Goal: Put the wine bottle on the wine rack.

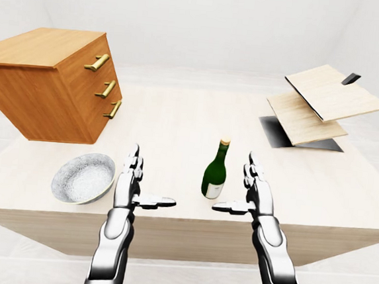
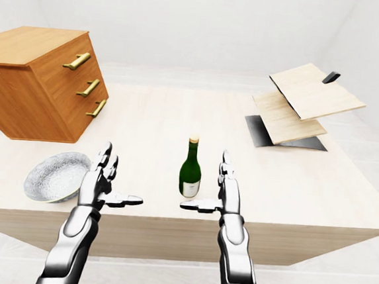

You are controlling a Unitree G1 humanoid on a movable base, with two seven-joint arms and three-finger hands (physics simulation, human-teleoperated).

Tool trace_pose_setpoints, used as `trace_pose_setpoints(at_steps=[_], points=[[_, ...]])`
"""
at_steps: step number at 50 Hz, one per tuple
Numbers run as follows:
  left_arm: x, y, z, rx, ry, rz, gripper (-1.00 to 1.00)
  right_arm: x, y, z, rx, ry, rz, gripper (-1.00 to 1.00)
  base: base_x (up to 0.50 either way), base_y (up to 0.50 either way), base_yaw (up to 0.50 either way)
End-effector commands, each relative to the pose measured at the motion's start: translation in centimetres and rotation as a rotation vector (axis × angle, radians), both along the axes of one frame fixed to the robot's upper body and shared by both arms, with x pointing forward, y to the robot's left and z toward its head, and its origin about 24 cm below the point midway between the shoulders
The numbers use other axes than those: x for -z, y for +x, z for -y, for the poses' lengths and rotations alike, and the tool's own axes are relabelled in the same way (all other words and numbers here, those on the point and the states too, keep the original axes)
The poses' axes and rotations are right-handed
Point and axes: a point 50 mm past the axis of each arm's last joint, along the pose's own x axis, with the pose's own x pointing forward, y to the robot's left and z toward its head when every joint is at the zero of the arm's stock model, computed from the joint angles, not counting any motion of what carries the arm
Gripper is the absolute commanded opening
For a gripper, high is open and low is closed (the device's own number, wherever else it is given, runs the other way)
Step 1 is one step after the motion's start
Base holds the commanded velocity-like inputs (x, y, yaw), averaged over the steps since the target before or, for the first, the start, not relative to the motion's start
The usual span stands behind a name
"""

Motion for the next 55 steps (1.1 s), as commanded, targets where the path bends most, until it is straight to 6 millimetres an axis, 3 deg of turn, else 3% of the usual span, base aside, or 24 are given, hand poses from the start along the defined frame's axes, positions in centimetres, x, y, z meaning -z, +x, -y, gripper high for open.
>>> trace_pose_setpoints(at_steps=[1,6,8,11,16,21,29,38,45,55], points=[[-1.8,-0.1,0.2,0.067,-0.042,0.048,1.0,-0.5,0.0,0.5,-0.01,0.003,0.0,1.0,0.0,0.0,0.0],[-3.8,-0.3,-0.2,0.039,-0.076,0.136,1.0,-1.7,-0.2,0.6,-0.01,-0.011,0.033,1.0,0.0,0.0,0.0],[-5.7,-1.0,-0.3,0.071,-0.121,0.221,1.0,-2.5,-0.5,0.6,-0.023,-0.019,0.065,1.0,0.0,0.0,0.0],[-5.8,-1.1,-0.4,0.066,-0.103,0.225,1.0,-3.0,-0.4,0.6,-0.02,-0.022,0.089,1.0,0.0,0.0,0.0],[-7.9,-2.5,-0.8,0.08,-0.098,0.317,1.0,-5.7,-1.0,0.7,-0.023,-0.053,0.204,1.0,0.0,0.0,0.0],[-9.0,-3.3,-0.9,0.084,-0.089,0.367,1.0,-6.7,-1.3,0.9,-0.017,-0.059,0.247,1.0,0.0,0.0,0.0],[-12.1,-5.3,-1.5,0.083,-0.091,0.518,1.0,-10.2,-3.2,1.7,0.016,-0.087,0.4,1.0,0.0,0.0,0.0],[-13.8,-6.7,-1.7,0.083,-0.078,0.601,1.0,-12.8,-4.8,2.0,0.025,-0.096,0.527,1.0,0.0,0.0,0.0],[-15.3,-7.5,-1.9,0.074,-0.075,0.682,1.0,-13.5,-5.3,2.1,0.023,-0.125,0.558,1.0,0.0,0.0,0.0],[-14.7,-7.4,-1.4,0.088,-0.082,0.652,1.0,-12.3,-4.3,1.9,0.018,-0.153,0.493,1.0,-0.31,0.06,0.0]])
